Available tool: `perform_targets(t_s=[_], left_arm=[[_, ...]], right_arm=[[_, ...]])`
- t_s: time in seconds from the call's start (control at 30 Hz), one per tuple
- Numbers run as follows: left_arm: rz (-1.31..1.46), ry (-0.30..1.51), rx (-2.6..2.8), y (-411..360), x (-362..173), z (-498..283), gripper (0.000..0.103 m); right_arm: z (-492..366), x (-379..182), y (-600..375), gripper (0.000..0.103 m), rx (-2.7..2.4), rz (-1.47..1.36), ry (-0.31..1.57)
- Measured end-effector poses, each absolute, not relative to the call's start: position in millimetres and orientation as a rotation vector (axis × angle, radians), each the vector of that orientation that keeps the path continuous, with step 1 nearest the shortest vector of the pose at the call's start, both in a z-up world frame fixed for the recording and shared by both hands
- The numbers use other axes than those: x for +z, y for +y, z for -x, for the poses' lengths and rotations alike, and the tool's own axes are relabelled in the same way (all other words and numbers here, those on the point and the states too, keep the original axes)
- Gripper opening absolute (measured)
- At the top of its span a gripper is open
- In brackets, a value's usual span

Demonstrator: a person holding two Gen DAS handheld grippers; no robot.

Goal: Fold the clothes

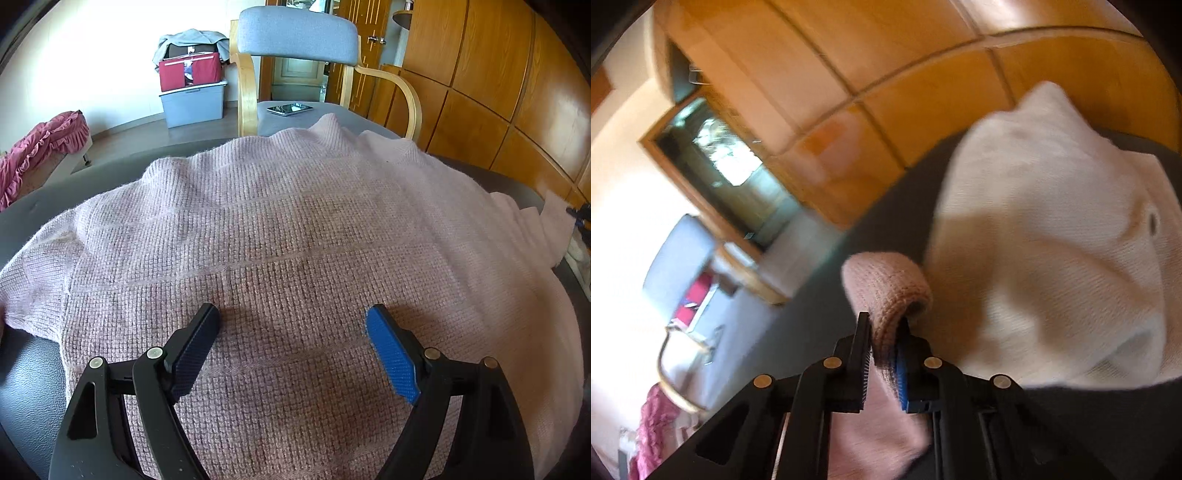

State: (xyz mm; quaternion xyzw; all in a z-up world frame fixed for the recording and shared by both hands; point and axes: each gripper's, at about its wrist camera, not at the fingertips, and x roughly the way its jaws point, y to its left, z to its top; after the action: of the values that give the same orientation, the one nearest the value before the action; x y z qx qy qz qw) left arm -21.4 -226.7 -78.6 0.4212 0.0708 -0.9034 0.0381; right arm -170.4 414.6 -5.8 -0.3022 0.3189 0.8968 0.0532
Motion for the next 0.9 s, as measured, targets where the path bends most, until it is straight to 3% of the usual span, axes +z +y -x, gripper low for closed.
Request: perform_targets(t_s=[0.43,0.8,0.9], left_arm=[[-1.289,0.248,-2.779,-226.7,-78.1,23.9,0.085],[-1.288,0.263,-2.784,-227.0,-79.4,27.0,0.085],[-1.288,0.266,-2.784,-227.0,-79.8,27.6,0.085]], right_arm=[[132.0,57.2,185.8,0.01,3.299,1.065,0.814],[94.5,-14.9,62.6,0.01,3.4,1.493,0.392],[86.2,-32.3,53.8,0.02,3.402,1.618,0.29]])
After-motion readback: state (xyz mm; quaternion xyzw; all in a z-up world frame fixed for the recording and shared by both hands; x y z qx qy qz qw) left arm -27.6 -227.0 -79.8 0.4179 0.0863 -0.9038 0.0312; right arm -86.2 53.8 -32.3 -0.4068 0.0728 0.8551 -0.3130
